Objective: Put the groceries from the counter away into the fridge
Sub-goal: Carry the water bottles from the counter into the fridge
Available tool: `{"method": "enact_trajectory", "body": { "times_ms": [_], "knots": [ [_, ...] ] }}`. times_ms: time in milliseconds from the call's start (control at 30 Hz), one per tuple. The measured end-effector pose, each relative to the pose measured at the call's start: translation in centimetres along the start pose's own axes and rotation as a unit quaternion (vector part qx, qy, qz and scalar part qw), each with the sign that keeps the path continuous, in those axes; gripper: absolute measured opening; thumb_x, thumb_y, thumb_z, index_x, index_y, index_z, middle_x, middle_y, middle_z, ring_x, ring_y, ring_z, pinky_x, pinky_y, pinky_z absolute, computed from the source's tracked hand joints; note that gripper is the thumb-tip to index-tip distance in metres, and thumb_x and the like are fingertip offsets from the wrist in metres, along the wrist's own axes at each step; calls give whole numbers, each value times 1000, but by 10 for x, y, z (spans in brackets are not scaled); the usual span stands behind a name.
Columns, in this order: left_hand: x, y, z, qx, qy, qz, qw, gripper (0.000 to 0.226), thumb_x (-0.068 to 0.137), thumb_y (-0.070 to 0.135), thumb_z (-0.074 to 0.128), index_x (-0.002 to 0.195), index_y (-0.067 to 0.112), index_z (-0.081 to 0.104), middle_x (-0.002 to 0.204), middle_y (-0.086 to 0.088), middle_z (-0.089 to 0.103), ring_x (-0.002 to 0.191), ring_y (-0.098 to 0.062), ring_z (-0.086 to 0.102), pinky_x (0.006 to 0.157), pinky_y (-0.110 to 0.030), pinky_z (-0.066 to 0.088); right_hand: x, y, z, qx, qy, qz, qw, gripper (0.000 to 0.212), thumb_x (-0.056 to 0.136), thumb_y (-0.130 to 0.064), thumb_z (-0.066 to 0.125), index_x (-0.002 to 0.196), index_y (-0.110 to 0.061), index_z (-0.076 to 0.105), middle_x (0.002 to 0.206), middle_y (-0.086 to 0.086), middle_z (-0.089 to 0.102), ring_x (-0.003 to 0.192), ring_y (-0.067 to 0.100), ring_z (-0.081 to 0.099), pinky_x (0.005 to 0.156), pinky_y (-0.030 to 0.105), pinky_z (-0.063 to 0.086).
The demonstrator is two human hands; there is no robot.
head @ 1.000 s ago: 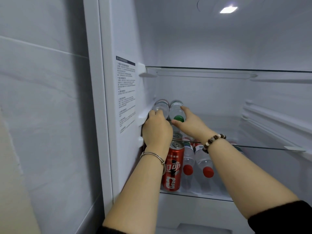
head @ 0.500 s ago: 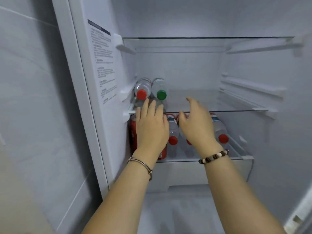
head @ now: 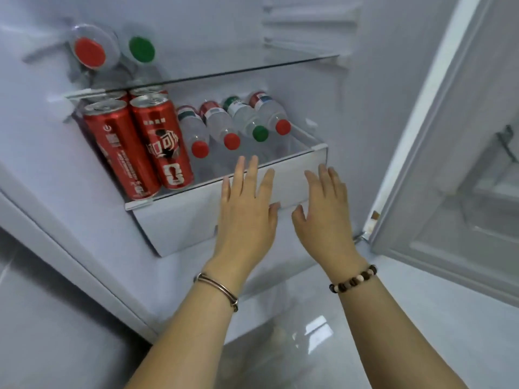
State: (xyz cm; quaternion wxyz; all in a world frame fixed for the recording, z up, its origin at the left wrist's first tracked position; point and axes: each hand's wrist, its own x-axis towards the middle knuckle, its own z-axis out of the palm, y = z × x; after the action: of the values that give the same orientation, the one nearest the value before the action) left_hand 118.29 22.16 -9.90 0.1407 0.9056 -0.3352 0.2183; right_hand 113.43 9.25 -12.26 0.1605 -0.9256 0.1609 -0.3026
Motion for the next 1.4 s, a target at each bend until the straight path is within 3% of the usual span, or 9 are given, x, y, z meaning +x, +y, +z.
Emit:
{"method": "enact_trajectory", "body": {
  "times_ms": [133,200,333,467,667,800,1067,1167,1400],
  "knots": [
    [-13,36,20,-38,-78,44,995,64,99,35,36,151,21,0,158,-4,-12,144,-23,-17,116,-40,-6,-46,40,-10,-27,-32,68,997,65,90,-18,55,147,-9,24,157,16,6,145,30,2,118,45,6],
    [-21,55,27,-55,-109,83,989,65,99,35,37,151,21,1,159,-4,-8,145,-22,-13,116,-39,-6,-70,60,-17,-38,-31,92,995,64,89,-16,57,145,-5,27,156,20,11,144,35,7,117,51,12],
    [-31,94,39,-46,-143,149,977,59,100,33,35,151,19,7,159,-6,4,146,-24,-2,118,-41,4,-109,95,-38,-75,-48,163,983,66,91,-20,54,147,-8,23,157,17,4,145,32,0,117,44,4],
    [-42,144,42,-71,-166,205,962,57,100,30,37,150,18,13,158,-6,12,146,-24,5,117,-42,10,-139,127,-71,-114,-35,206,971,67,90,-21,56,147,-5,24,157,19,5,144,35,2,116,47,6],
    [-62,237,40,-102,-175,280,938,57,98,29,41,149,18,18,158,-6,11,146,-25,6,116,-43,11,-192,172,-145,-143,-16,291,946,68,92,-24,50,149,-9,17,157,16,-1,145,31,-4,116,45,3],
    [-94,326,33,-120,-186,332,917,60,99,35,37,151,20,10,159,-6,3,146,-25,-3,117,-45,8,-248,208,-211,-191,-2,344,919,68,90,-29,51,147,-8,21,157,17,3,145,33,-1,116,47,6],
    [-194,521,7,-168,-184,496,832,65,97,41,39,151,22,7,159,-8,-1,146,-29,-6,116,-48,6,-411,267,-351,-252,49,497,829,71,91,-33,52,149,-13,15,158,12,-4,145,28,-10,116,45,-2],
    [-247,589,-5,-182,-192,558,787,66,98,42,37,151,25,3,159,-6,-8,145,-28,-14,116,-48,1,-476,271,-399,-277,70,540,791,72,93,-35,50,150,-14,10,158,11,-6,144,27,-12,115,44,-6],
    [-360,703,-37,-218,-192,685,668,65,98,43,35,150,27,0,158,-6,-13,143,-28,-21,114,-49,-6,-615,269,-479,-350,39,647,676,76,95,-44,42,150,-15,-1,157,12,-14,143,28,-18,113,45,-11]
  ]
}}
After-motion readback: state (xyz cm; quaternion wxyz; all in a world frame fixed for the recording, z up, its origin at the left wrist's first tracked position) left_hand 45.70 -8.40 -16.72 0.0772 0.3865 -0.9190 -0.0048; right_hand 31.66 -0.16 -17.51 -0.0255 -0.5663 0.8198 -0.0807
